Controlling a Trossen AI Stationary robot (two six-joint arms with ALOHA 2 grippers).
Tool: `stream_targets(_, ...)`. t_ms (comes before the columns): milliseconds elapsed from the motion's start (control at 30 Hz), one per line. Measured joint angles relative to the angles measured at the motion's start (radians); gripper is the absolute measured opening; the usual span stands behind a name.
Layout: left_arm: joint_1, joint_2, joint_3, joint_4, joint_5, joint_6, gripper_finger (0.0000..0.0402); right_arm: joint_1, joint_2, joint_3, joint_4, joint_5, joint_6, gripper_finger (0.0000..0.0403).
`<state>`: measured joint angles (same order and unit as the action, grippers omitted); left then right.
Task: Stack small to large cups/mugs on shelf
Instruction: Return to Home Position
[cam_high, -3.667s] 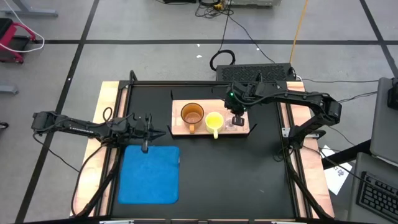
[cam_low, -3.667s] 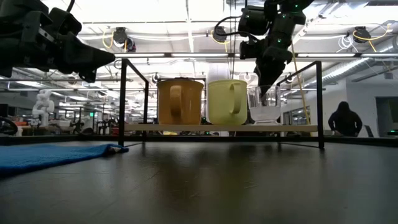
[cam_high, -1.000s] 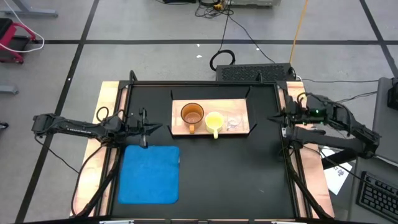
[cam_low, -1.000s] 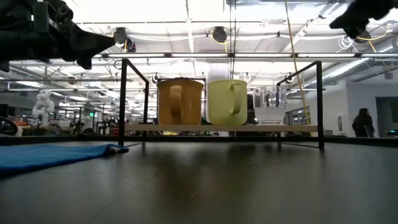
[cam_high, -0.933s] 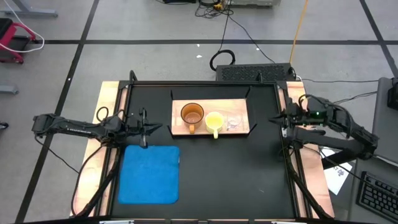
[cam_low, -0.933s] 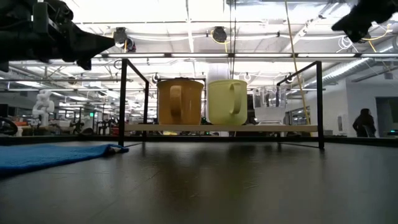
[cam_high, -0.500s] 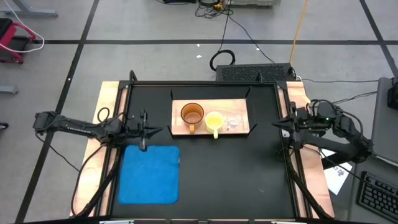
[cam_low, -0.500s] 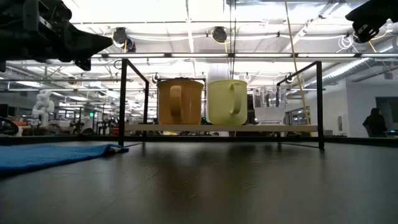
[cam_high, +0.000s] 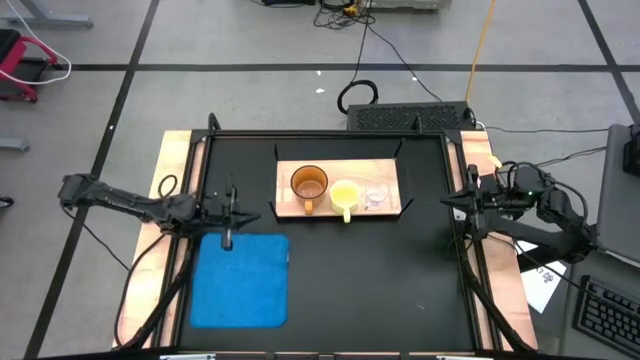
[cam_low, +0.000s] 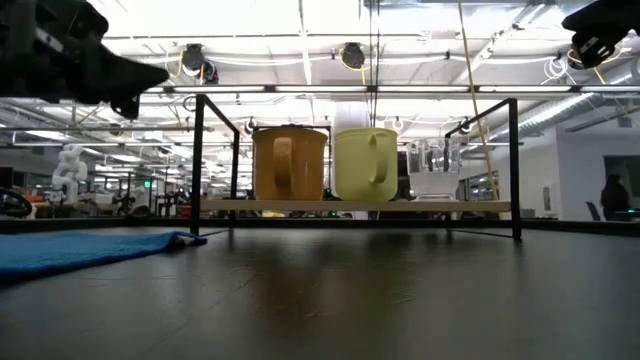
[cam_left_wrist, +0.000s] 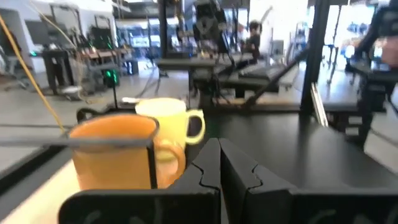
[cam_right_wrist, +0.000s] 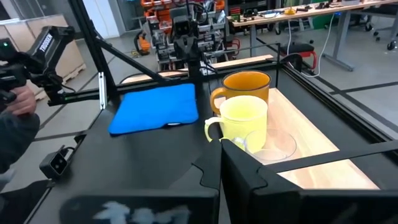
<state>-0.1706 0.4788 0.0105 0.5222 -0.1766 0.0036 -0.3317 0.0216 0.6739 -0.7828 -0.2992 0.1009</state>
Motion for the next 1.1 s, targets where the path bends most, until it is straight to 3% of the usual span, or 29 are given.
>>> stream_targets(300, -0.011, -0.007, 0.000, -0.056, 0.021, 0.039, 0.0000, 0.000, 0.000, 0.000, 0.001, -0.002, 0.000, 0.0000)
stream_targets(667, -0.058, -0.016, 0.000, 0.029, 0.023, 0.144, 0.0000, 0.000, 0.000, 0.000, 0.002, -0.038, -0.008, 0.0000)
stream_targets(1100, -0.075, -0.016, 0.000, 0.030, 0.019, 0.090, 0.0003, 0.000, 0.000, -0.001, 0.007, -0.073, -0.019, 0.0000)
